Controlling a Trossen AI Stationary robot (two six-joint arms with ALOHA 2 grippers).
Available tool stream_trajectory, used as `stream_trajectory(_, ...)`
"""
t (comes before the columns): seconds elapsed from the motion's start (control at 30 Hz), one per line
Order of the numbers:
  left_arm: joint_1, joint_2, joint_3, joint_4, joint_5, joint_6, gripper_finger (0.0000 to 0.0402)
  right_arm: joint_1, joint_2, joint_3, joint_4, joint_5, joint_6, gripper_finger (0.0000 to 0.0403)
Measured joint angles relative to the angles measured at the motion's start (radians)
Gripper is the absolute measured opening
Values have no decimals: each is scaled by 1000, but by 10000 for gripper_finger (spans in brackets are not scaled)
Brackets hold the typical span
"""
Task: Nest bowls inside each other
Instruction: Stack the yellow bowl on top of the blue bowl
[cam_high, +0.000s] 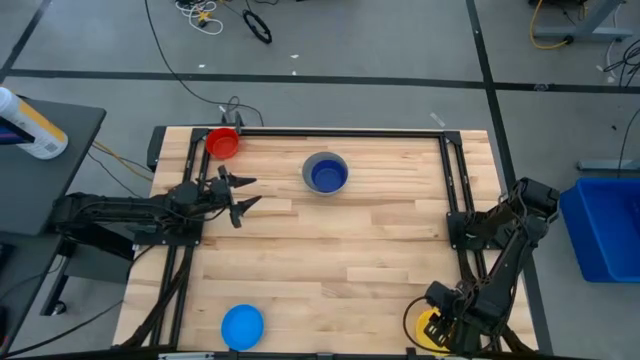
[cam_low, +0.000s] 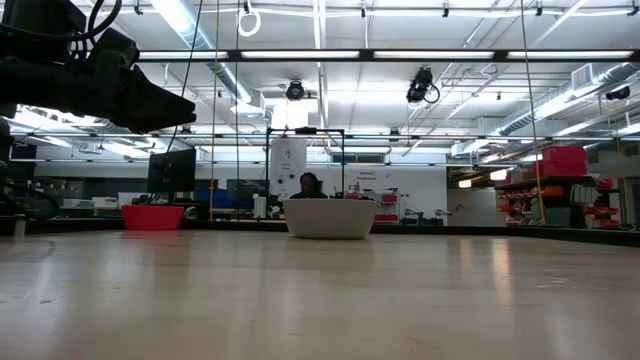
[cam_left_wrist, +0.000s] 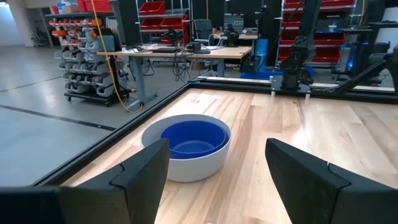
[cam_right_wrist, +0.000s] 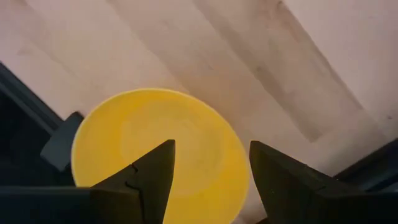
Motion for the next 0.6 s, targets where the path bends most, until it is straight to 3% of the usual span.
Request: stream_trajectory(0.6,0,0,0,0,26,-8,274,0,14,0,-3,2,-3,213)
